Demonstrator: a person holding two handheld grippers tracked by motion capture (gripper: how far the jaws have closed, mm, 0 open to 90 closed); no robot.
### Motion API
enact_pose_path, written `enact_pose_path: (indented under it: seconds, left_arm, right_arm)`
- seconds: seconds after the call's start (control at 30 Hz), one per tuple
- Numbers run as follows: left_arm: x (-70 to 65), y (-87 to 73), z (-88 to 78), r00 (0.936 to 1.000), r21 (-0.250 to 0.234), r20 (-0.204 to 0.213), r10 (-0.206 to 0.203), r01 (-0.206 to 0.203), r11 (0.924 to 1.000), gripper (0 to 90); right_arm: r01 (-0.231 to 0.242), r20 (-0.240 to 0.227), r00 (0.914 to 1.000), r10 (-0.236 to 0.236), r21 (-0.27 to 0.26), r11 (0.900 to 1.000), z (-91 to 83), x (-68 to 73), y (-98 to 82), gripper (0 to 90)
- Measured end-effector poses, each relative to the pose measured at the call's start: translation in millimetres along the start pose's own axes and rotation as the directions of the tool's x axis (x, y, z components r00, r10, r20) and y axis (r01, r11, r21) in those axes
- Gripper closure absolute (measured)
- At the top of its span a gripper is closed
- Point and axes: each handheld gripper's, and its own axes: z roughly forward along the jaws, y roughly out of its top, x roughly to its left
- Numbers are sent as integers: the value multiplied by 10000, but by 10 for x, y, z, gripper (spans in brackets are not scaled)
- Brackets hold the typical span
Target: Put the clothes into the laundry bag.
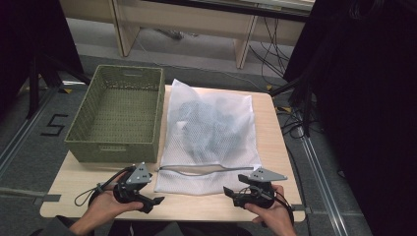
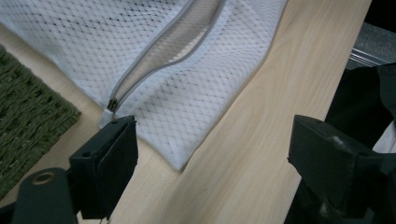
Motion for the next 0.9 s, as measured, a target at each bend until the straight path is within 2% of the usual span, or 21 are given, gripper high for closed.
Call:
enact_pose_path:
  seconds: [0.03, 0.07, 0.1, 0.13, 0.17, 0.2, 0.27, 0.3, 0.33, 0.4, 0.5, 0.57, 0.6, 0.87, 0.9]
  left_arm:
    - [0, 0, 0, 10000, 0, 0, 0, 0, 10000, 152]
    - [-7, 6, 5, 9999, -87, 41, -101, 101, 9999, 152]
    - [8, 7, 1, 10000, -36, -33, 34, -34, 10000, 152]
    - [6, 2, 3, 9999, -45, 3, -118, 118, 9999, 152]
    - [6, 2, 3, 9999, -45, 3, -118, 118, 9999, 152]
    - [25, -1, 3, 9999, 24, -111, -133, 133, 9999, 152]
    - [26, -2, 5, 9997, -21, -138, -206, 206, 9998, 152]
    - [36, 0, 0, 9997, 46, -181, -148, 149, 9999, 152]
    - [34, 4, 2, 9998, 45, -171, -106, 107, 9999, 152]
    - [24, 5, 10, 9998, -13, -83, -170, 170, 9999, 152]
    - [30, 5, 25, 9999, 110, -103, -26, 27, 9999, 152]
    - [26, 7, 26, 10000, 35, -52, -75, 75, 10000, 152]
    - [27, 7, 24, 10000, 28, -62, -72, 72, 10000, 152]
    - [27, 6, 37, 10000, 127, -23, 15, -15, 9999, 152]
    - [23, 4, 40, 10000, 126, -25, -53, 53, 9999, 152]
  right_arm:
    - [-249, -68, 9997, 249, 115, 9996, -5, 44, -16, 278]
    - [49, -10, 10000, -49, 109, 9999, -6, 41, -22, 277]
    - [172, -36, 9998, -172, 81, 9998, 2, 54, -31, 277]
    - [456, 78, 9989, -456, 72, 9989, 5, 53, -33, 274]
    - [456, 78, 9989, -456, 72, 9989, 5, 53, -33, 274]
    - [439, -153, 9989, -436, 262, 9987, 26, 66, -35, 270]
    - [532, -100, 9986, -529, 331, 9980, 25, 69, -32, 270]
    - [389, -10, 9992, -389, 376, 9985, 28, 96, -34, 270]
    - [748, -45, 9972, -747, 354, 9966, 46, 81, -33, 270]
    - [905, 134, 9958, -911, 381, 9952, 41, 81, -31, 270]
    - [741, 142, 9971, -749, 528, 9959, 32, 76, -27, 270]
    - [988, 224, 9948, -997, 358, 9945, 44, 55, -28, 270]
    - [931, 74, 9956, -935, 437, 9947, 47, 55, -27, 270]
    - [987, 133, 9950, -995, 475, 9940, 54, 43, -26, 270]
    - [778, 138, 9968, -786, 517, 9956, 52, 56, -30, 270]
